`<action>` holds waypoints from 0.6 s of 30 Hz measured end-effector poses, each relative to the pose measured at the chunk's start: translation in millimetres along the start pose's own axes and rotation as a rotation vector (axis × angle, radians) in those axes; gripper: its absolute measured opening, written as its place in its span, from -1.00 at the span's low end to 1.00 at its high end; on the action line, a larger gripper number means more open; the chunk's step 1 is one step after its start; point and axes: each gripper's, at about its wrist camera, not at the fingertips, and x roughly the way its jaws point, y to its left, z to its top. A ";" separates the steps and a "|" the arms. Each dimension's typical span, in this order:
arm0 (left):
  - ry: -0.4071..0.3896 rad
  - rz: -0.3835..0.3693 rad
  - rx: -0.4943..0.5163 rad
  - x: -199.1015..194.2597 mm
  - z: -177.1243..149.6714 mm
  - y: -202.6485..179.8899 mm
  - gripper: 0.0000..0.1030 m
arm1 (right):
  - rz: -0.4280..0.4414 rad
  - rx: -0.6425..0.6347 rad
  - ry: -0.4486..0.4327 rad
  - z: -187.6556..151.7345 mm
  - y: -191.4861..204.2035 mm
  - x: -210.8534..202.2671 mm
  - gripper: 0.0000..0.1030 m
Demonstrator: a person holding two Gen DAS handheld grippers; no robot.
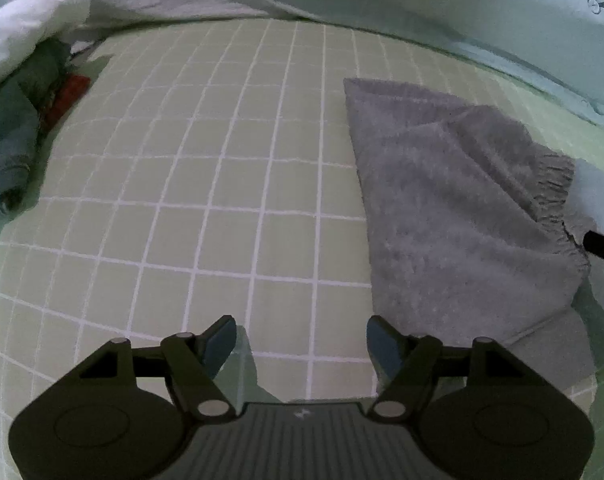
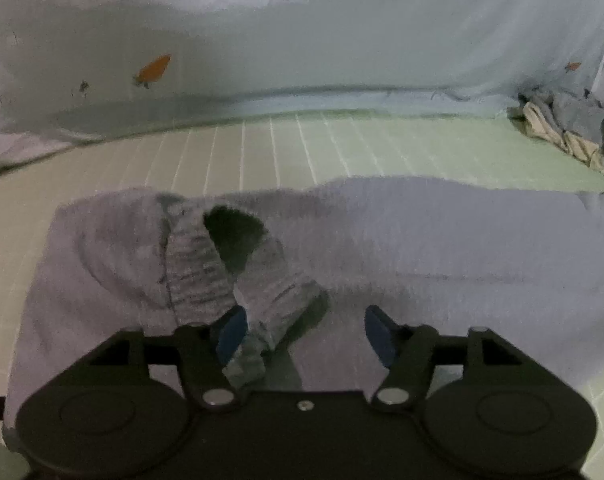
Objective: Fold clothes
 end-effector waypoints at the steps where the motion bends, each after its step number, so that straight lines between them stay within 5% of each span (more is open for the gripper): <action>1: -0.009 0.003 0.006 -3.0 -0.2 -1.7 0.44 | 0.011 -0.011 -0.017 0.5 2.1 -2.2 0.33; 6: -0.060 0.000 0.040 -21.8 -0.2 -8.5 0.60 | 0.051 -0.013 -0.015 -0.2 3.7 -4.5 0.43; 11: -0.114 0.033 0.077 -41.1 -3.8 -22.9 0.75 | 0.024 0.045 -0.007 -7.2 -15.8 -15.2 0.95; 18: -0.161 0.037 0.115 -65.1 -19.9 -59.8 0.87 | 0.006 0.141 0.018 -39.2 -76.6 -45.8 0.99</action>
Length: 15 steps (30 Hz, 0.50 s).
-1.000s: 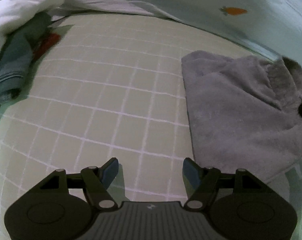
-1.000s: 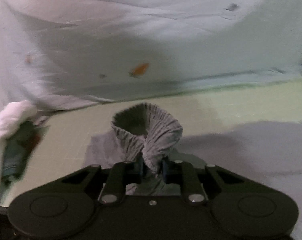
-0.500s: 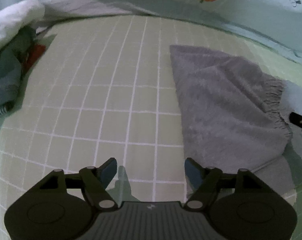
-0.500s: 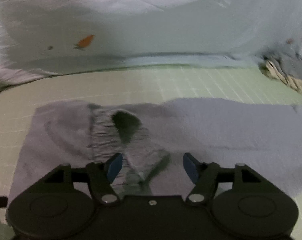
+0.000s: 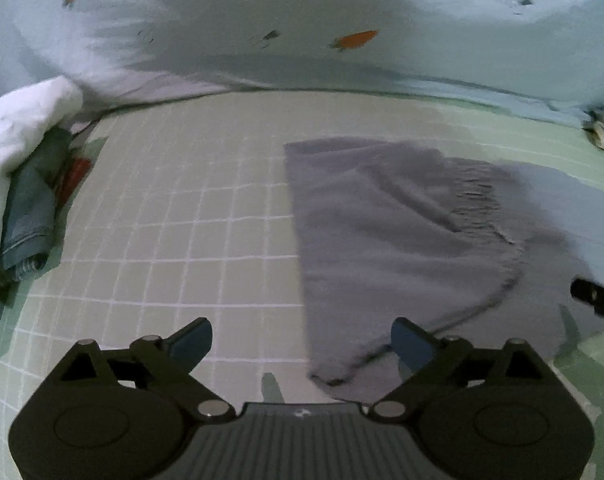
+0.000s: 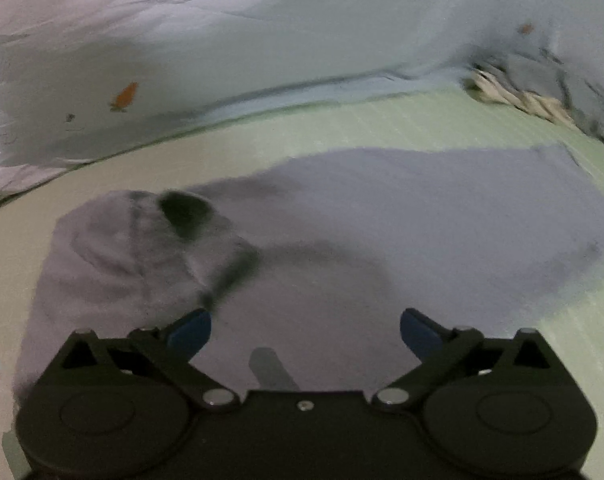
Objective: Fold clothes
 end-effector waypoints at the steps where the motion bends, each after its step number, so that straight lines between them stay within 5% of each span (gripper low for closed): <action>1: -0.007 -0.001 0.007 -4.0 -1.5 -6.7 0.87 | -0.008 0.017 0.006 -5.0 -11.4 -3.5 0.99; 15: -0.022 -0.050 0.050 -37.0 -16.6 -138.7 0.88 | -0.161 0.275 0.046 -32.9 -212.1 -13.3 0.99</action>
